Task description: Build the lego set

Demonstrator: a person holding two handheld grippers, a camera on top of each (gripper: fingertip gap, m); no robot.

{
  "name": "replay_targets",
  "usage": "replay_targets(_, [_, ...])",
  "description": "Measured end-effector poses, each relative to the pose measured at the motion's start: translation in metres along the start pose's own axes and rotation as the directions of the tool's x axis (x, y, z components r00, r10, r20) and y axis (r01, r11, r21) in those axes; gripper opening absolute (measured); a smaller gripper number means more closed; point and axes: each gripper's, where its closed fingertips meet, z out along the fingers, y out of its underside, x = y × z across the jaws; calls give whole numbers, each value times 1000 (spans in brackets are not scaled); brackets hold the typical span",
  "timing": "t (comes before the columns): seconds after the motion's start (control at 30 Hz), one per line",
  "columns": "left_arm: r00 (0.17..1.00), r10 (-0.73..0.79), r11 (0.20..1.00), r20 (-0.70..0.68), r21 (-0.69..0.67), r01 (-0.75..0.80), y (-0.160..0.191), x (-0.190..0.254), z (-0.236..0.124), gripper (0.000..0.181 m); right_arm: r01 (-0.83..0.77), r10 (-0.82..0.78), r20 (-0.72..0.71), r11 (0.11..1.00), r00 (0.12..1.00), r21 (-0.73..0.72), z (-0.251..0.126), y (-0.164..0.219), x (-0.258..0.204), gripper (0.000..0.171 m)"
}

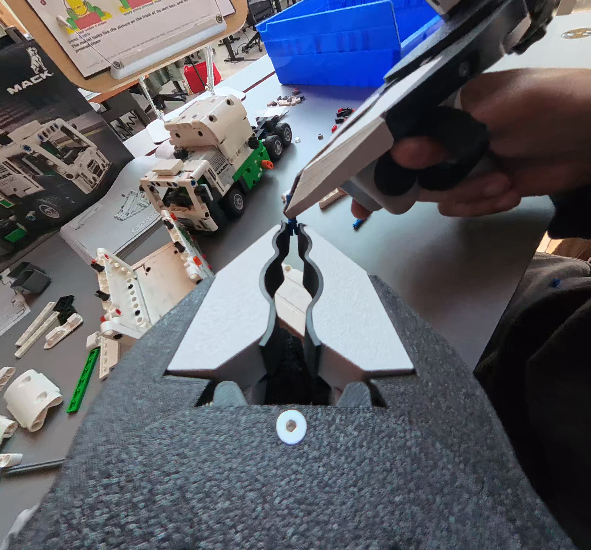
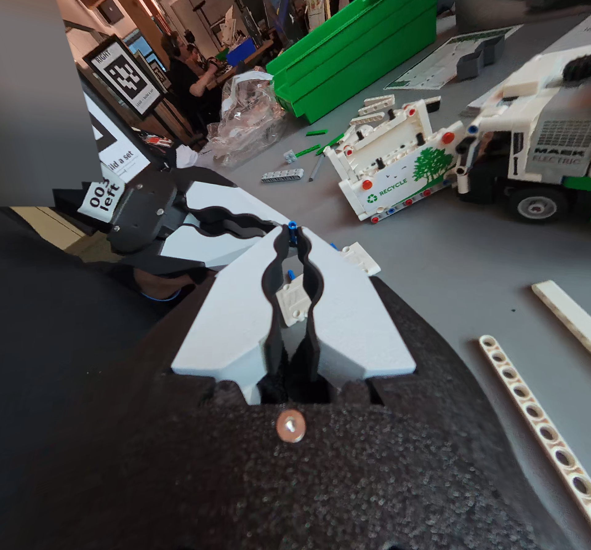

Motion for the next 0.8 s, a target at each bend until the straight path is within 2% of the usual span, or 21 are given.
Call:
replay_targets(0.1, [984, -172, 984, -50, 25, 174, -7, 0, 2, 2, 83, -82, -17, 996, 996, 41, -1, -7, -1, 3])
replay_targets(0.13, [957, -273, 960, -97, 40, 277, -12, 1, 1, 2, 106, -106, -2, 992, 994, 67, -3, -11, -4, 3])
replay_targets(0.2, [845, -494, 857, -205, 49, 513, -19, 2, 0, 2, 164, -167, 10, 978, 986, 126, -11, -20, -9, 7])
replay_targets(0.23, [758, -601, 777, -254, 38, 629, -20, 1, -1, 2, 213, -214, -15, 966, 977, 147, -16, -23, -8, 11])
replay_targets(0.3, [515, -776, 557, -364, -14, 830, -24, 1, -3, 1, 356, -346, -90, 926, 934, 124, -20, -20, -5, 22])
replay_targets(0.37, [285, -849, 355, -444, -80, 932, -28, 3, -3, 1, 492, -476, -178, 868, 861, 64, -17, -13, -4, 28])
replay_targets(0.43, [125, -857, 224, -499, -144, 964, -32, 8, -2, 1, 600, -585, -253, 799, 771, -20, -10, -5, -3, 31])
replay_targets(0.47, [71, -857, 182, -510, -172, 968, -33, 11, -2, 1, 641, -624, -284, 767, 729, -40, -8, -4, -5, 31])
replay_targets(0.53, [-14, -842, 116, -539, -206, 972, -37, 13, -2, 1, 702, -673, -343, 711, 656, -52, -10, -7, -8, 26])
replay_targets(0.6, [-74, -827, 72, -558, -234, 970, -41, 12, -4, 1, 723, -689, -359, 688, 629, -53, -12, -9, -10, 25])
replay_targets(0.67, [-102, -814, 54, -572, -250, 967, -44, 12, -4, 1, 713, -678, -352, 700, 645, -43, -13, -9, -9, 22])
replay_targets(0.8, [-120, -799, 71, -589, -290, 954, -50, 16, -6, 1, 723, -680, -344, 691, 648, -3, -19, -13, -14, 19])
